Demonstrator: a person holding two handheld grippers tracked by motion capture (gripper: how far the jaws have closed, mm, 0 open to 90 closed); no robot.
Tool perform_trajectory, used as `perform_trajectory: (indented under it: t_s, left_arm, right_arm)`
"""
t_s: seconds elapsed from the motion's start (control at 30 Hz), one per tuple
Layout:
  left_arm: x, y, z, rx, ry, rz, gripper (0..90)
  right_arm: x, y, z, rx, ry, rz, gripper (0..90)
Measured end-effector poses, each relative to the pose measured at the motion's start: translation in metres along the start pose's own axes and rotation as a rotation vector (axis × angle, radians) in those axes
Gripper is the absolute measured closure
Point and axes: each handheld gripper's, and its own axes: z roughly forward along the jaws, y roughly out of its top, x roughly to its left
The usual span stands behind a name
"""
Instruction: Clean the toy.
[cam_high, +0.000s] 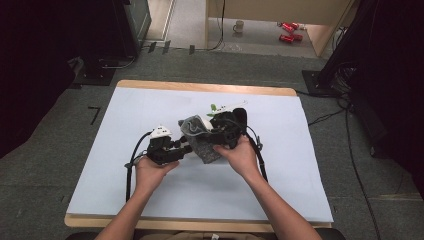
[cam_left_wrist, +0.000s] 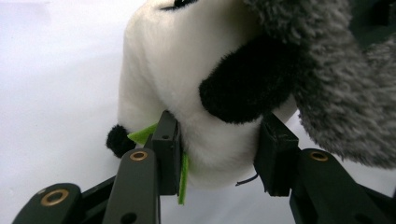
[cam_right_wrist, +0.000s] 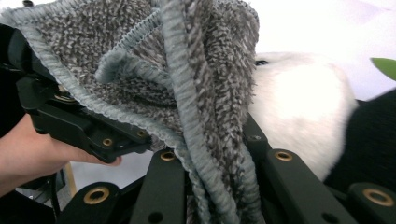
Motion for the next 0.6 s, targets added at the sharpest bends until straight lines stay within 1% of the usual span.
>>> perform_trajectory:
  t_s: [0.03,0.1,0.17,0.23,0.27,0.3,0.33,0.37,0.4,0.43,0.47,0.5,0.53,0.57,0.6]
  left_arm:
    - [0.000,0.000,0.001,0.004,0.001,0.005,58.3]
    - [0.001,0.000,0.001,0.006,0.002,0.006,58.3]
    - [0.006,0.000,0.000,0.021,0.005,-0.004,58.4]
    - [0.010,0.000,-0.001,0.028,0.003,-0.013,58.6]
    - [0.012,0.000,-0.001,0.031,-0.001,-0.021,58.7]
    - [0.014,0.000,-0.001,0.026,-0.010,-0.021,58.8]
    - [0.014,0.000,-0.001,0.026,-0.010,-0.021,58.8]
    - [0.014,0.001,-0.001,0.021,-0.019,-0.016,58.8]
    - [0.013,0.002,0.000,0.015,-0.026,-0.011,58.8]
    - [0.013,0.002,0.000,0.016,-0.028,-0.010,58.9]
    - [0.013,0.002,0.000,0.016,-0.028,-0.010,58.9]
    - [0.016,0.003,0.000,0.023,-0.035,-0.014,58.9]
    - [0.016,0.003,0.000,0.023,-0.035,-0.014,58.9]
    - [0.018,0.004,0.000,0.029,-0.040,-0.021,58.9]
    - [0.021,0.005,0.000,0.037,-0.041,-0.018,58.9]
  right_arm:
    - [-0.005,-0.001,-0.001,0.000,0.004,0.006,76.8]
    - [-0.006,-0.001,-0.002,0.001,0.002,0.006,76.8]
    - [-0.011,-0.002,-0.006,0.000,-0.018,0.011,76.7]
    - [-0.017,-0.003,-0.011,0.000,-0.058,0.015,76.3]
    - [-0.020,-0.003,-0.013,0.001,-0.072,0.027,76.2]
    - [-0.026,-0.005,-0.017,0.000,-0.101,0.041,76.6]
    - [-0.026,-0.005,-0.017,0.000,-0.101,0.041,76.6]
    - [-0.038,-0.007,-0.024,-0.012,-0.097,0.073,77.3]
    - [-0.042,-0.008,-0.026,-0.017,-0.096,0.087,77.4]
    - [-0.045,-0.009,-0.030,-0.024,-0.104,0.094,77.5]
    - [-0.045,-0.009,-0.030,-0.024,-0.104,0.094,77.5]
    - [-0.047,-0.009,-0.036,-0.035,-0.119,0.106,77.5]
    - [-0.047,-0.009,-0.036,-0.035,-0.119,0.106,77.5]
    - [-0.050,-0.009,-0.041,-0.051,-0.124,0.120,77.4]
    - [-0.052,-0.010,-0.044,-0.058,-0.127,0.124,77.4]
